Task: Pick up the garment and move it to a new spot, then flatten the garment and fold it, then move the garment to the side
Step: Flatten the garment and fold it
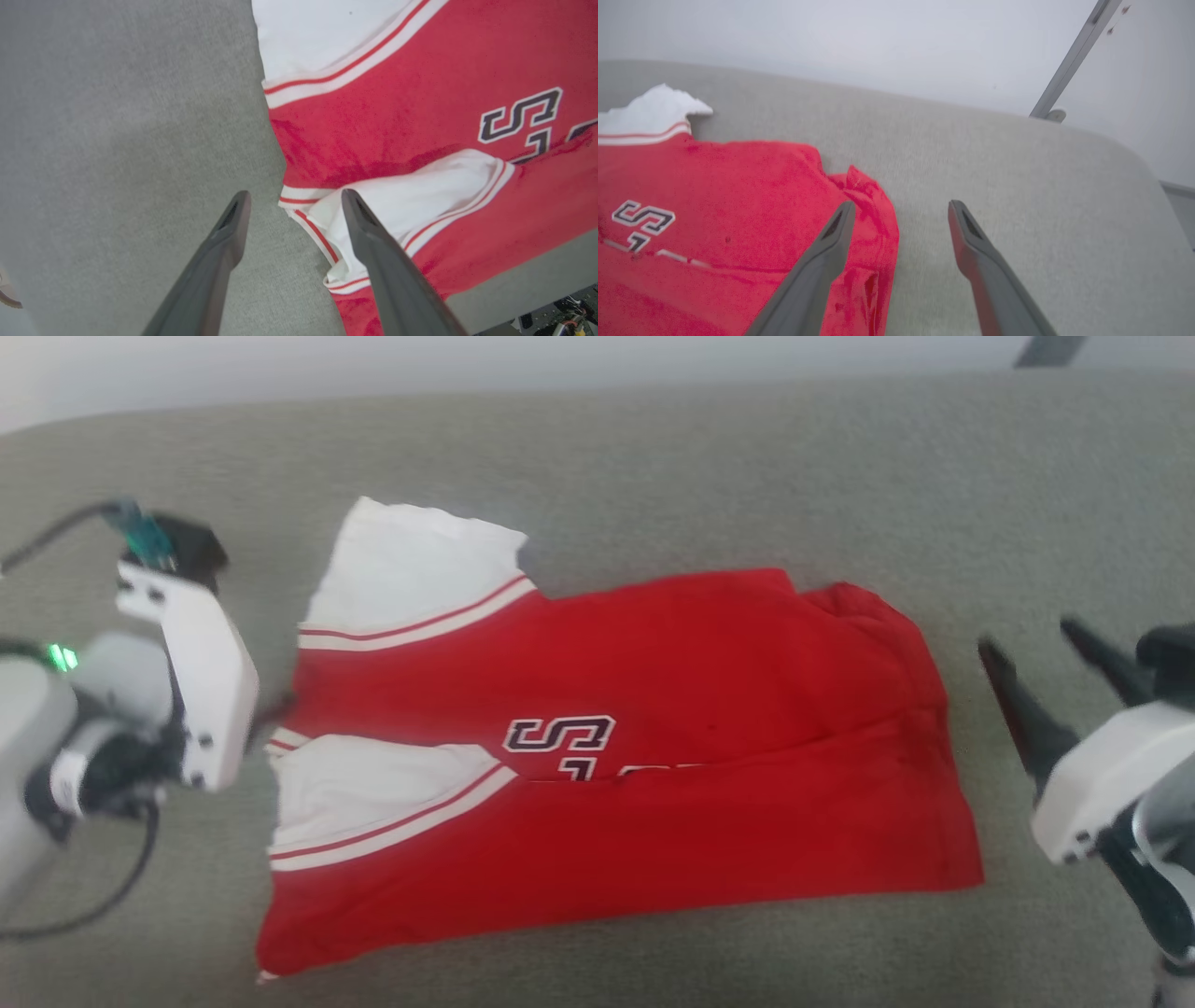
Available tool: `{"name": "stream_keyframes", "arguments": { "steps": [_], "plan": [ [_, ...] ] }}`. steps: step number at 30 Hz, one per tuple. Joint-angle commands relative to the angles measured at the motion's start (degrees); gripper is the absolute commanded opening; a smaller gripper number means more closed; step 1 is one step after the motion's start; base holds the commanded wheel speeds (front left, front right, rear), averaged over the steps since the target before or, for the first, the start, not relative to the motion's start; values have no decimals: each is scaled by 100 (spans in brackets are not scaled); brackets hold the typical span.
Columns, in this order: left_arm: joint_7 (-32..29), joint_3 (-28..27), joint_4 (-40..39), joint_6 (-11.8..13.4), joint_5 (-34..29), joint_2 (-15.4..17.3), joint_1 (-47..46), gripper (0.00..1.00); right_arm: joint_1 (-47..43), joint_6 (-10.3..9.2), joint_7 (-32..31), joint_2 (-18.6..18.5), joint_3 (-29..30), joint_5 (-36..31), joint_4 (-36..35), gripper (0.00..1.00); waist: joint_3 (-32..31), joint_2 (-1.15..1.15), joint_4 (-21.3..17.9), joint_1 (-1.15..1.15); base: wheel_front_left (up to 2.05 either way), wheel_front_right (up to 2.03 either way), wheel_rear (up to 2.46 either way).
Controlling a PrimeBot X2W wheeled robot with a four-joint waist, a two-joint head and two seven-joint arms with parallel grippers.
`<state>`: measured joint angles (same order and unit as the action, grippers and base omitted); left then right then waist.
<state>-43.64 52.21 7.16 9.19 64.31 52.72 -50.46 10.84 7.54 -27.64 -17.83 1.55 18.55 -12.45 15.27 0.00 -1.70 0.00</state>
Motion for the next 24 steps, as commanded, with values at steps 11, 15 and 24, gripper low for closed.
{"name": "stream_keyframes", "arguments": {
  "steps": [11,15,24],
  "plan": [
    [365,-126,1332,-617,-536,-279,-1050,100,566,-11,2353,504,-268,-588,139,100,651,0,-689,0,0,0,0],
    [435,-150,1798,-799,-670,-386,-1385,100,579,-11,2732,649,-317,-719,260,100,885,0,-896,0,0,0,0],
    [242,-141,2560,-1051,-837,-464,-2082,100,650,-11,3048,804,-391,-807,403,100,1343,0,-1223,0,0,0,0]
  ]
}}
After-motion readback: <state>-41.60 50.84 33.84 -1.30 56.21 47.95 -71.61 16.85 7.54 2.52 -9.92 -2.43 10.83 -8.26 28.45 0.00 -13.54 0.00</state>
